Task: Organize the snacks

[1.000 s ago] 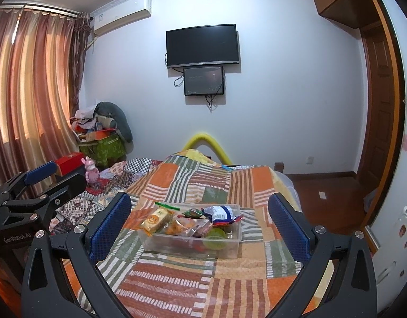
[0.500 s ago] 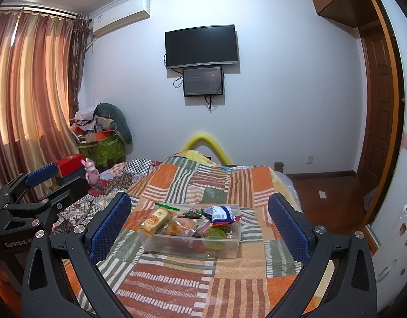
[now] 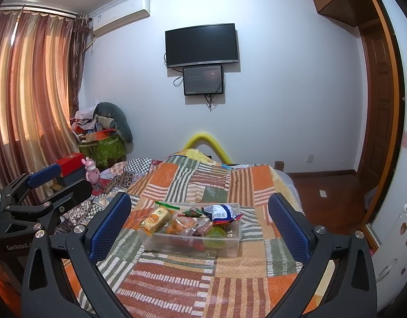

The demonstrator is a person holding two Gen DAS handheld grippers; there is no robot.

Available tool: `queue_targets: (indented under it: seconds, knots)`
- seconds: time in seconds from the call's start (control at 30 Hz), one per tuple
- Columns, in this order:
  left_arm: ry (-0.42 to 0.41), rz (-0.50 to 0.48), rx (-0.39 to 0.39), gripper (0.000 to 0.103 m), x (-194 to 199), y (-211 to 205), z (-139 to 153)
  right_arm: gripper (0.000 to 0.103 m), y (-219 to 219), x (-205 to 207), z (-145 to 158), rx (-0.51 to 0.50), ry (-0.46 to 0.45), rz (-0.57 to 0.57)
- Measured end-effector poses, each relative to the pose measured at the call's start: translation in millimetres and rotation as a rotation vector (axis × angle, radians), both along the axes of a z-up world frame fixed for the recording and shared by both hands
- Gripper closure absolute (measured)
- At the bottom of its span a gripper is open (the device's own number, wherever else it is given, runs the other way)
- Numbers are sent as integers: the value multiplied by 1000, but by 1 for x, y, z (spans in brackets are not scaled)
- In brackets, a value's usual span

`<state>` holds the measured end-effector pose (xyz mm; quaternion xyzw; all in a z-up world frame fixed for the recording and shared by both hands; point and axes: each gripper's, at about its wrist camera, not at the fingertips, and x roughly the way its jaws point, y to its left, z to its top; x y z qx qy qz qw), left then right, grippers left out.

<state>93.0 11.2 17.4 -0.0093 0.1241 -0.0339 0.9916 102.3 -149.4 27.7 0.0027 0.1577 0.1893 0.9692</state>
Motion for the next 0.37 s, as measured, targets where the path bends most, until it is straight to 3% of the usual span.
queue_targets:
  seconds: [0.37]
  knots:
    - [23, -9, -11, 0, 3, 4, -4, 0, 3, 1, -2, 0, 9, 3]
